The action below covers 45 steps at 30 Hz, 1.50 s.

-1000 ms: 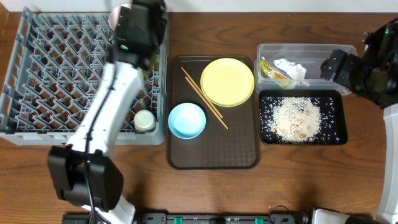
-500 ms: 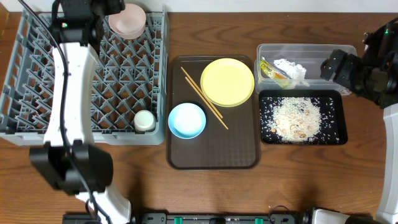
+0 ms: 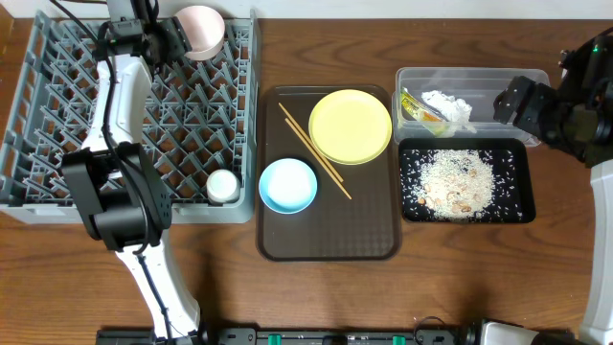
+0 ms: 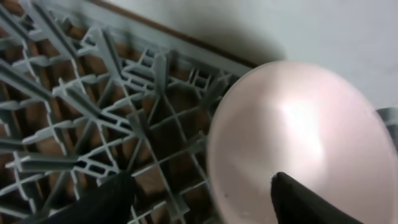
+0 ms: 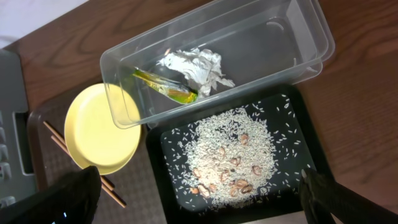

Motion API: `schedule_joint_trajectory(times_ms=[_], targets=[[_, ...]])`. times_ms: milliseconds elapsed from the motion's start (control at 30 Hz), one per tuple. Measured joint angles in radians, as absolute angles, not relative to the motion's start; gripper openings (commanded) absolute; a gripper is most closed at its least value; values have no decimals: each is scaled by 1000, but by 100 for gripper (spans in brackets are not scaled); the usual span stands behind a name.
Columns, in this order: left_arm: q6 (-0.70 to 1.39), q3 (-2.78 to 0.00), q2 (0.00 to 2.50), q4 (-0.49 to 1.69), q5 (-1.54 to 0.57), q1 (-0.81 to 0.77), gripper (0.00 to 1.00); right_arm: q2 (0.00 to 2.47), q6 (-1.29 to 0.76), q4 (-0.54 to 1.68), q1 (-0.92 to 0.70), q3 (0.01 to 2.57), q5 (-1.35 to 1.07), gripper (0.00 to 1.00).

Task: Sort waste into correct bins and load items into the dishwasher
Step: 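Open the left gripper to release the pink bowl and raise it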

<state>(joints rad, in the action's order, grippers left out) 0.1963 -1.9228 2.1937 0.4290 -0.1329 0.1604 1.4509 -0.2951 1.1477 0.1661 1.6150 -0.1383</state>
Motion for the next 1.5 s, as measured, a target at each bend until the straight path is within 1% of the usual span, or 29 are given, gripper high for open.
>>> schedule_joint_trajectory(times_ms=[33, 100, 433, 500, 600, 767, 1000, 1200, 1300, 1500], targets=[[200, -1923, 2194, 426, -133, 160, 56, 1451, -295, 1148, 166, 1615, -138, 99], [203, -1923, 2194, 427, -133, 159, 51, 1451, -295, 1148, 166, 1615, -138, 99], [206, -1923, 2194, 422, -136, 156, 48, 1451, -295, 1148, 166, 1615, -138, 99], [207, -1923, 2196, 422, -136, 155, 45, 1451, -295, 1148, 166, 1615, -138, 99], [208, -1923, 2206, 422, -136, 153, 35, 1451, -295, 1148, 166, 1615, -138, 99], [211, -1922, 2222, 422, -136, 151, 25, 1451, -295, 1148, 166, 1615, -138, 99], [209, -1922, 2222, 419, -136, 147, 23, 1451, -295, 1148, 166, 1615, -138, 99], [209, -1919, 2222, 419, -136, 142, 19, 1451, -295, 1148, 166, 1615, -138, 99], [209, -1915, 2222, 419, -136, 141, 7, 1451, -295, 1148, 166, 1615, -138, 99], [209, -1908, 2222, 419, -136, 141, 8, 1451, -295, 1148, 166, 1615, -138, 99]])
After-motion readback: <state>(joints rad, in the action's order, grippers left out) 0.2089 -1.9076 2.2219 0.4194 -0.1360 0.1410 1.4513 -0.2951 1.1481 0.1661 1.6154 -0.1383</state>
